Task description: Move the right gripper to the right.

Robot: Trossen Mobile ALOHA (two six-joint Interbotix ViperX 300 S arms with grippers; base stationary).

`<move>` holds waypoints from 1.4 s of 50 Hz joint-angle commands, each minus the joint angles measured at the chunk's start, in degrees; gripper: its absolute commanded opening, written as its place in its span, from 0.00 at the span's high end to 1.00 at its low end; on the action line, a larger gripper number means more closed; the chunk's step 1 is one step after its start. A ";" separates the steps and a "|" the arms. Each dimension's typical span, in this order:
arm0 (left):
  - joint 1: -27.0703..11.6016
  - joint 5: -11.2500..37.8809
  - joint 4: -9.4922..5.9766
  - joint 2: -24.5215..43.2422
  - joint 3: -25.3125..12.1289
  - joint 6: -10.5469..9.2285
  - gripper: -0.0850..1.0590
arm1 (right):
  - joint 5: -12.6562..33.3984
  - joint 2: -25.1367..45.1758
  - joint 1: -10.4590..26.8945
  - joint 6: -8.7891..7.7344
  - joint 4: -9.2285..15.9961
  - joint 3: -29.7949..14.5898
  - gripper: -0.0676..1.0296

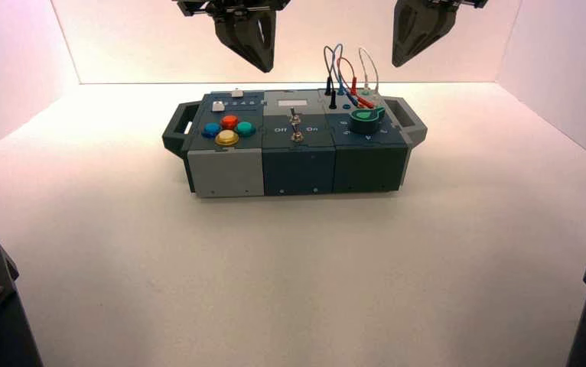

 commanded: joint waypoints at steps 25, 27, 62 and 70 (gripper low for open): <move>-0.09 -0.35 -0.09 -1.85 -0.79 0.18 0.95 | -0.79 -0.18 0.09 -0.44 0.09 -1.14 0.96; -0.09 -0.35 0.00 -1.93 -0.79 0.18 0.95 | -0.88 -0.18 0.00 -0.44 0.09 -1.14 0.96; -0.09 -0.53 0.09 -1.67 -0.97 0.18 0.95 | -1.85 0.00 -5.71 -0.70 -4.13 -1.05 0.96; -0.09 -0.53 0.00 -1.67 -0.79 0.18 0.95 | -1.85 0.00 -7.65 -1.23 -3.87 -1.41 0.96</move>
